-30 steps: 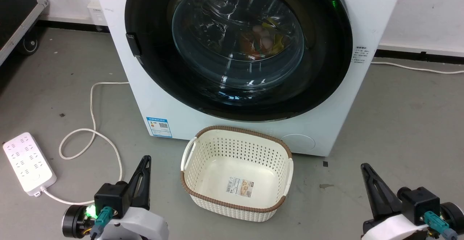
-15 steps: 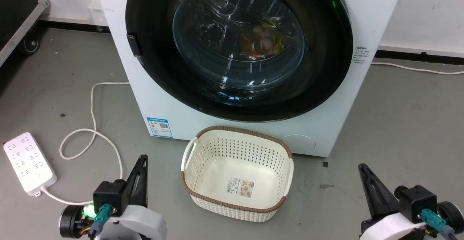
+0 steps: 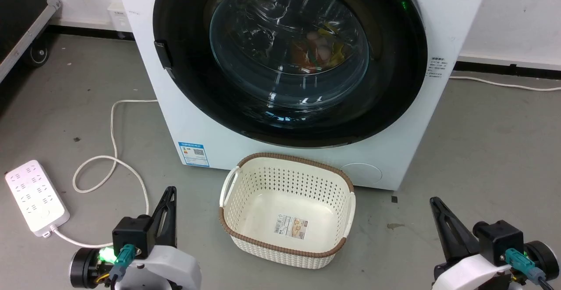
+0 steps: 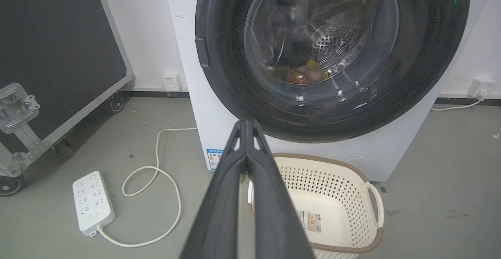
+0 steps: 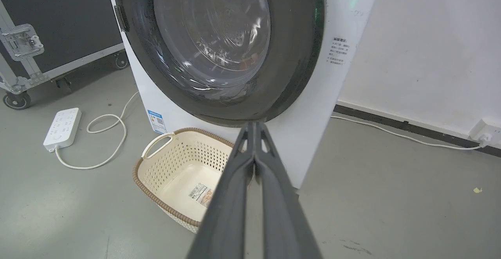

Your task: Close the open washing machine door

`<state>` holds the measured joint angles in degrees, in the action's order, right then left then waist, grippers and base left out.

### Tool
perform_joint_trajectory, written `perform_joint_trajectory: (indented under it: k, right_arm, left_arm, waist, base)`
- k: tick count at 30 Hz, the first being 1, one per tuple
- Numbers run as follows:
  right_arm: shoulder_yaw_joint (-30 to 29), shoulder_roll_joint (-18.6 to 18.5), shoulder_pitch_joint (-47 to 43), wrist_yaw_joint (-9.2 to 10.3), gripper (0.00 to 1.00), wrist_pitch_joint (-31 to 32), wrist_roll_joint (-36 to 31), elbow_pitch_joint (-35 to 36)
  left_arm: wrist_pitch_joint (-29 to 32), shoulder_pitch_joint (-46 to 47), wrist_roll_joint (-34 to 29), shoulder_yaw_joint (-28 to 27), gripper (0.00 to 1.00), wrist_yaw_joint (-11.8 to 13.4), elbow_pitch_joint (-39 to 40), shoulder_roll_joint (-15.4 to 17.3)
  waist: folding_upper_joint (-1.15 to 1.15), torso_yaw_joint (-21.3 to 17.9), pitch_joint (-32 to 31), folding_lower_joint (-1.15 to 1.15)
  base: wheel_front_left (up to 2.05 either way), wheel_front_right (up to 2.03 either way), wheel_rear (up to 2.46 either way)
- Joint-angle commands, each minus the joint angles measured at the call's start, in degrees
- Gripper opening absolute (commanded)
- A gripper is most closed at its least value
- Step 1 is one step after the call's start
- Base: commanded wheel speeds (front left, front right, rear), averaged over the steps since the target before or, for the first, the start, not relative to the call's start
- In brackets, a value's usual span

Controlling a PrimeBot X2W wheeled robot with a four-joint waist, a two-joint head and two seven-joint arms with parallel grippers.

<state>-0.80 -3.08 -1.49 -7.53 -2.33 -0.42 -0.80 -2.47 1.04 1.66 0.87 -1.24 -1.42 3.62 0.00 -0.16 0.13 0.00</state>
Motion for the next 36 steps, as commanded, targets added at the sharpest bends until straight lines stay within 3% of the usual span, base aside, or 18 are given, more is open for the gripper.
perform_joint_trajectory:
  k: [1, 36]
  right_arm:
    - [0.1, 0.2, 1.0, 0.04, 0.00, 0.3, 0.3, 0.4]
    - [0.8, 0.2, 1.5, 0.04, 0.00, 2.3, 0.4, 0.8]
  left_arm:
    - [0.4, -0.9, -0.5, -0.2, 0.00, 0.3, 0.4, -0.2]
    - [2.5, -1.0, -1.7, -0.9, 0.00, 1.2, 1.4, -0.7]
  waist:
    - [0.00, 0.0, 0.0, 0.00]
    - [0.00, 0.2, -0.1, 0.00]
  base:
    - [0.00, 0.00, 0.00]
    - [0.00, 0.00, 0.00]
